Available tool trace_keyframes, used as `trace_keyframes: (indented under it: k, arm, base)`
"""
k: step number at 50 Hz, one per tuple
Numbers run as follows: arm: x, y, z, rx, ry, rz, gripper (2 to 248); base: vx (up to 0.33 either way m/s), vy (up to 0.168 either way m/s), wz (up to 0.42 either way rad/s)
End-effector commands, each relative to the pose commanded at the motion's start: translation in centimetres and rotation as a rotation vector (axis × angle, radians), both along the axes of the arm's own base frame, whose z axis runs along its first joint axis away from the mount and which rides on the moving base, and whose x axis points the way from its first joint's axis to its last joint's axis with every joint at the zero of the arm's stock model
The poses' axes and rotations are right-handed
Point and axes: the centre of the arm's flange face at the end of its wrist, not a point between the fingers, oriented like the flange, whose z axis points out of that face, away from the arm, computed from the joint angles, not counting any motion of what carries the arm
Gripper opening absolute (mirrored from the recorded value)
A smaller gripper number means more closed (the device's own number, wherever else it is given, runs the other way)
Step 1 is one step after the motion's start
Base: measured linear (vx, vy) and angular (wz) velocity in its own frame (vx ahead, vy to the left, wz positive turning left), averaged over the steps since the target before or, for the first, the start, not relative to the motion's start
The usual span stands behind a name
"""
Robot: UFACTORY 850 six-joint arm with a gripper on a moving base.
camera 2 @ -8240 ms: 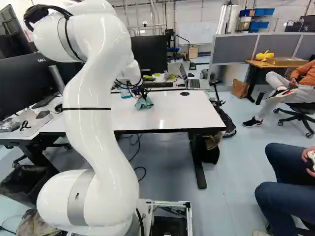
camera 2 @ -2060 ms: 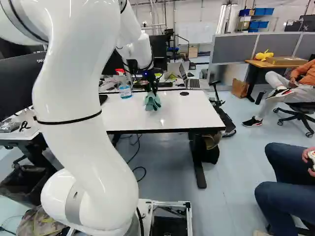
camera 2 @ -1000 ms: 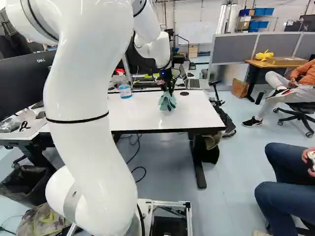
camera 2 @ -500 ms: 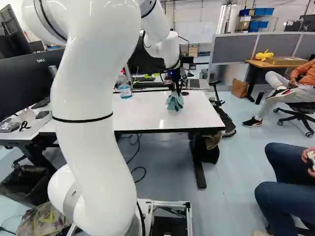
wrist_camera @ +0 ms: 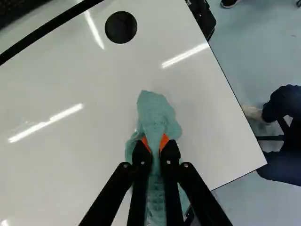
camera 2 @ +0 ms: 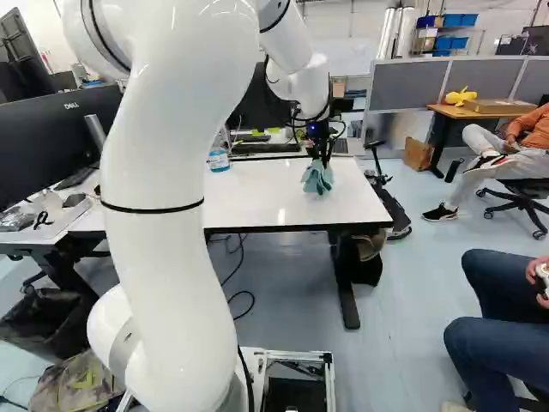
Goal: Clean the table with the green towel
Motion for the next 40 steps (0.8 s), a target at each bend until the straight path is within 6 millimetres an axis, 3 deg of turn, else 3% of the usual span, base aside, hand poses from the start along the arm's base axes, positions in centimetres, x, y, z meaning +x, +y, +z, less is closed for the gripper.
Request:
trace_keyframes:
  k: [14, 30, 35, 36, 40]
  arm:
    - [-0.5, -2.7, 0.0, -0.002, -0.004, -0.043, 37]
    - [-0.5, -2.7, 0.0, -0.002, -0.004, -0.043, 37]
    - [-0.5, -2.7, 0.0, -0.002, -0.004, -0.043, 44]
    - [-0.5, -2.7, 0.0, -0.002, -0.004, -0.043, 76]
    - [-0.5, -2.7, 0.0, -0.002, -0.004, -0.043, 76]
  base:
    - [0.000, 0.000, 0.000]
    - [0.000, 0.000, 0.000]
    - [0.000, 0.000, 0.000]
    - [0.000, 0.000, 0.000]
    - [0.000, 0.000, 0.000]
